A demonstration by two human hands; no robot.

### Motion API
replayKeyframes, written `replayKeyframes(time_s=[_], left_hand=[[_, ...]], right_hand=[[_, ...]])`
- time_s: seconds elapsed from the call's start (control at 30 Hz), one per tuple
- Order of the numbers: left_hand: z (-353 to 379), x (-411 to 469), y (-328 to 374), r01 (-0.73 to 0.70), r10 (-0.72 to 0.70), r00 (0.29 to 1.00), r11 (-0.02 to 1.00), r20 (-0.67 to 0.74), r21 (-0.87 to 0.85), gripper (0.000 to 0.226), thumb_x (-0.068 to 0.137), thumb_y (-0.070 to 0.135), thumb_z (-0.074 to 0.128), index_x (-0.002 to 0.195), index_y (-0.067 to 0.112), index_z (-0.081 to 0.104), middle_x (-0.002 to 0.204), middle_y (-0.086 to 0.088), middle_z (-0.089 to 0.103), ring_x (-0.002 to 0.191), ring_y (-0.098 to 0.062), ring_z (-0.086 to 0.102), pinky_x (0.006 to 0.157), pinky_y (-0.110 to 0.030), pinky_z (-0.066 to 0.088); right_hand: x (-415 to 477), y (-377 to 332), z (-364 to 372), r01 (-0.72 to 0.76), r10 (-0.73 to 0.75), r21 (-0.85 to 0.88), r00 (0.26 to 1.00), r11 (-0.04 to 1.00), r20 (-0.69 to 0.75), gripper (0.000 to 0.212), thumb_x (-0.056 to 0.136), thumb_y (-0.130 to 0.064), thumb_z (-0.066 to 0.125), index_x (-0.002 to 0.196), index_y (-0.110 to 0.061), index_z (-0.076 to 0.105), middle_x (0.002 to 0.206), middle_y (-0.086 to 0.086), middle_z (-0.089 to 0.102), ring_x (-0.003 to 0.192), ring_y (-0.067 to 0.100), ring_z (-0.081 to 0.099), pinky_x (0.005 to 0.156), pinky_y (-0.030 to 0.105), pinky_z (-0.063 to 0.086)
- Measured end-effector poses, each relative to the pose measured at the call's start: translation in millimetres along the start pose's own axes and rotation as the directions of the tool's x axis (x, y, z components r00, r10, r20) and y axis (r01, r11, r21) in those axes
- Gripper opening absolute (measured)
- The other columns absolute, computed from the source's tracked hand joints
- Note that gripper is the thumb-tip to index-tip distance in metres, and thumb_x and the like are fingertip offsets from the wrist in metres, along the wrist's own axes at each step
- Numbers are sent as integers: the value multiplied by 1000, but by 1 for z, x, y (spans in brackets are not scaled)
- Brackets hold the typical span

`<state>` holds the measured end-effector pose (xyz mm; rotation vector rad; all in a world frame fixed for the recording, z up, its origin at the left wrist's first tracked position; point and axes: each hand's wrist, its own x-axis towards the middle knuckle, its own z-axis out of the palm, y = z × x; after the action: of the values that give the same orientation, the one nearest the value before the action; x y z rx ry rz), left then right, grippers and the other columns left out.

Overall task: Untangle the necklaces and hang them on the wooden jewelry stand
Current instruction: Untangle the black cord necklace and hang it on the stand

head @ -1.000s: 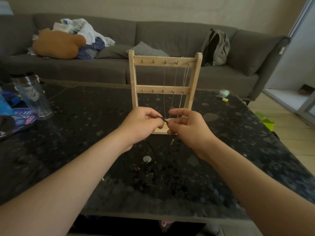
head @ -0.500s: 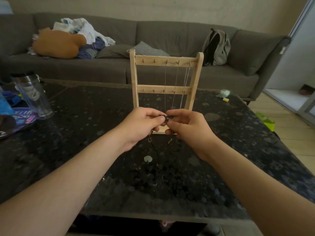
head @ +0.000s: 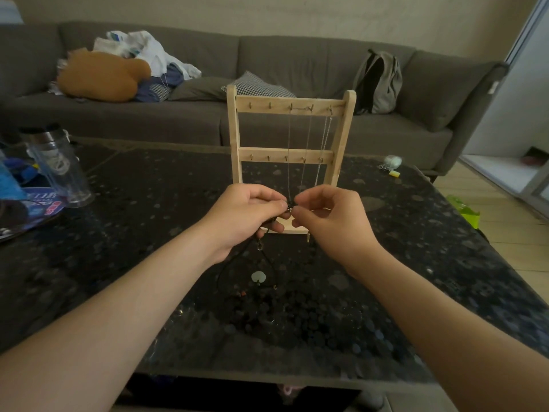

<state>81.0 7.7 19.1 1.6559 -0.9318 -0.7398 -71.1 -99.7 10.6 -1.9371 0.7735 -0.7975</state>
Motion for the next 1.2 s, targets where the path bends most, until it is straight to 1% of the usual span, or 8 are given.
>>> replayKeyframes(time_s=[0.2,0.33,0.5,0.63,0.83,0.97,1.13,1.2], left_hand=[[-3,-1,1,-29,29,1000,998,4,55,15,108,24,65,114,21,78,99,7,84,88,-12,81,74,-32,55],[-4,-2,0,-51,50,999,995,20,89,16,109,26,63,113,21,78,98,7,84,88,-13,82,72,-32,51],[-3,-2,-4,-122,120,993,978,22,172,16,111,24,59,115,16,73,98,-4,82,81,-17,83,68,-34,62],[-3,-3,-6,-209,203,978,946,48,247,17,109,16,61,122,21,71,106,-2,76,79,-18,82,68,-39,68],[2,-4,-6,-245,249,968,901,35,358,13,109,18,63,115,20,74,99,0,76,73,-11,81,65,-33,68],[7,-5,-3,-193,209,978,936,-23,294,11,111,18,57,116,18,67,106,-1,73,73,-13,81,66,-32,68],[8,-2,3,-26,22,997,999,-79,-46,17,115,17,48,122,17,64,119,-14,69,81,-24,83,70,-35,67],[8,-3,2,-20,14,998,996,-66,-93,20,115,13,45,121,17,64,122,-15,66,83,-27,83,70,-36,66]], right_hand=[[0,2,1,114,-112,-166,994,980,16,12,99,-20,77,106,-28,77,88,-11,76,82,4,74,79,27,64],[-3,2,3,171,-164,-223,985,960,53,10,100,-21,73,103,-31,70,86,-15,71,80,-4,66,66,9,52],[0,2,6,201,-188,-212,979,956,82,9,104,-24,65,103,-32,62,81,-5,68,68,3,62,59,17,52],[0,6,6,195,-174,-239,979,951,106,6,107,-24,62,108,-30,63,79,-3,67,65,6,60,58,21,50],[1,5,7,142,-119,-218,986,966,118,6,108,-23,61,107,-28,63,80,-5,66,62,-5,58,54,12,47],[1,3,8,108,-87,-178,989,978,121,7,109,-24,58,106,-26,63,77,-2,66,54,-1,55,49,14,46],[2,0,9,12,-5,-63,994,998,108,10,110,-23,53,105,-24,63,76,-3,66,50,-2,54,47,13,42],[1,0,9,-25,27,-17,992,1000,122,11,111,-25,53,108,-24,63,80,0,70,53,-1,58,48,14,44]])
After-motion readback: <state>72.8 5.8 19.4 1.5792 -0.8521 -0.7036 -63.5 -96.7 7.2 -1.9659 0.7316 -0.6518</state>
